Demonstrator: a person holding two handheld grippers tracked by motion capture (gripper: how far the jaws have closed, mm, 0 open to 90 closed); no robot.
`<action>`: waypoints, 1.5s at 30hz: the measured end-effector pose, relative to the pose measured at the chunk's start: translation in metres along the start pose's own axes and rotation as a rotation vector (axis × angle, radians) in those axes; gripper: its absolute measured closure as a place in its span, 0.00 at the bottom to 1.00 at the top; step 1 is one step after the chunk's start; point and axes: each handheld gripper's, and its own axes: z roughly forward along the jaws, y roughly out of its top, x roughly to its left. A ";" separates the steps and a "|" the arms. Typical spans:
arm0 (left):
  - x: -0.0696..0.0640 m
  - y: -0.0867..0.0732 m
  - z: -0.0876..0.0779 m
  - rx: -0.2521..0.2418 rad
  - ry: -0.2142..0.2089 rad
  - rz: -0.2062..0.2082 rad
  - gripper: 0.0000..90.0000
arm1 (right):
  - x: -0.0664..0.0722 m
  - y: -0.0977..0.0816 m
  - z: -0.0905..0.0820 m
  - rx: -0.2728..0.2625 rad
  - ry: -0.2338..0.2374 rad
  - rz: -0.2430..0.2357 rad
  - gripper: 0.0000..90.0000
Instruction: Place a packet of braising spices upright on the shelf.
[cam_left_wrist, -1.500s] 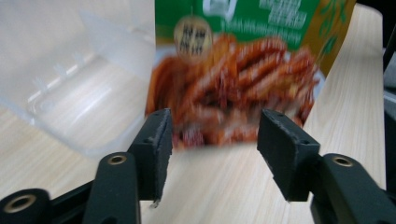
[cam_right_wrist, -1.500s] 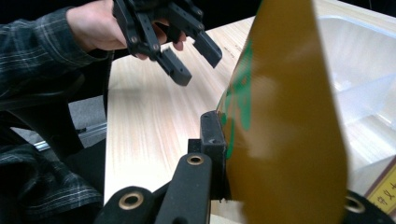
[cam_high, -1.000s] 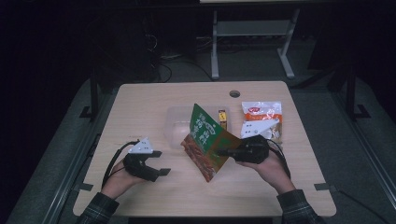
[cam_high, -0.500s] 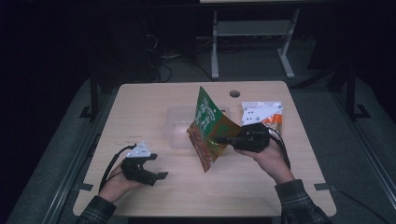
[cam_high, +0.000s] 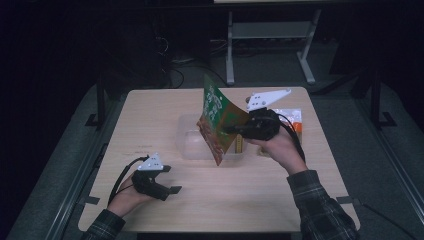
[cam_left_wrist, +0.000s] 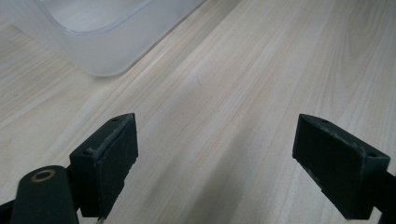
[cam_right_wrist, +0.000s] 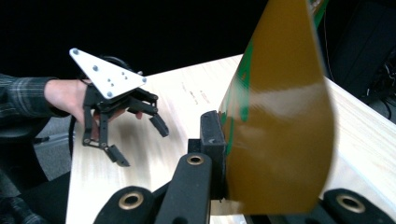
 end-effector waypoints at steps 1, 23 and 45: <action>0.000 0.000 0.000 -0.003 -0.001 -0.002 0.15 | -0.002 0.002 0.002 0.006 -0.001 -0.006 1.00; 0.002 -0.001 -0.003 -0.029 -0.017 0.014 0.15 | -0.033 0.023 0.050 0.067 -0.009 0.015 1.00; -0.001 -0.003 0.001 0.009 -0.021 0.042 0.15 | -0.051 0.016 0.082 0.113 -0.033 0.025 1.00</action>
